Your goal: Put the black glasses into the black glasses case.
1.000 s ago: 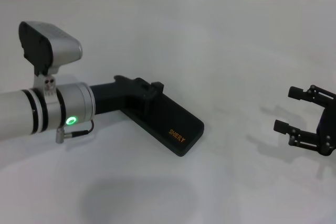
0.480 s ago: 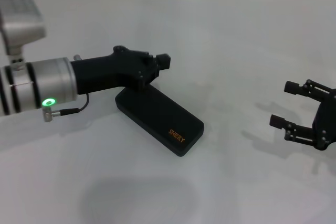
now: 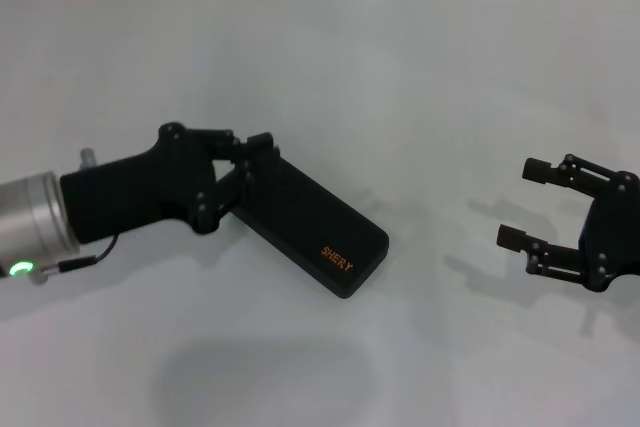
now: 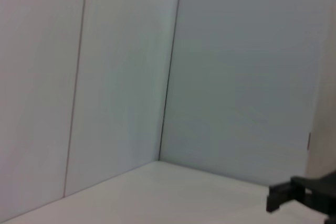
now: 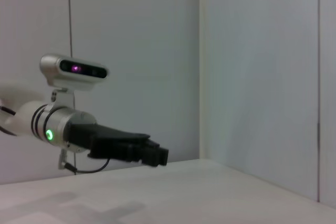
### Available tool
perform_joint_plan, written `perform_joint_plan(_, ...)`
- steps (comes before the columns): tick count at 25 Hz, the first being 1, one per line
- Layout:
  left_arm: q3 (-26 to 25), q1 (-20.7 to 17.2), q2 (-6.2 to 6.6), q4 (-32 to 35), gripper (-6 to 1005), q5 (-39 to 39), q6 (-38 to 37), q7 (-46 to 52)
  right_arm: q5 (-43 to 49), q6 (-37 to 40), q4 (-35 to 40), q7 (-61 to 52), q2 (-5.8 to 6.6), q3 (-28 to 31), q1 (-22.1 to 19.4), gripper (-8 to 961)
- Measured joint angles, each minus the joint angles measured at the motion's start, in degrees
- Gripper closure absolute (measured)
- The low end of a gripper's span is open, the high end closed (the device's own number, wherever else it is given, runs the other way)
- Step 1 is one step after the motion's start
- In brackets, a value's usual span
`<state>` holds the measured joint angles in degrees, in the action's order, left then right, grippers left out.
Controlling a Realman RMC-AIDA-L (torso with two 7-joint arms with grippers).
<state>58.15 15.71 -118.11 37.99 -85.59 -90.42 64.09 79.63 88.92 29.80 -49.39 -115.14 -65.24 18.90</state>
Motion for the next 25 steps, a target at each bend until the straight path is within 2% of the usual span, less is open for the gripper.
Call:
perform_joint_plan(2, -0.47, -0.93, 0.04, -0.12, 977, -0.22, -0.2, -1.39, 0.02, 0.13, -0.03, 0.01, -0.08, -0.38, 0.0, 170)
perform_joint_plan(7, -1.72, -3.17, 0.07, -0.49, 784, -0.8, -0.06, -1.88, 0.11, 0.79, -0.1, 0.08, -0.14, -2.11, 0.14, 170)
perform_joint_plan(16, -2.46, -4.76, 1.35, -1.72, 468, -5.79, 0.3, -1.99, 0.27, 1.08, -1.63, 0.62, -0.17, -3.31, -0.21, 170)
perform_joint_plan(21, -6.81, -5.46, 1.32, -1.74, 320, -10.74, 0.57, -1.85, 0.27, 0.9, -3.99, 2.89, -0.32, -4.4, -0.15, 170)
perform_joint_plan(25, -7.44, -6.05, 0.81, -1.83, 151, -11.85, 0.72, -2.29, -0.33, -0.13, -7.01, 6.56, -0.43, -4.13, 0.17, 170)
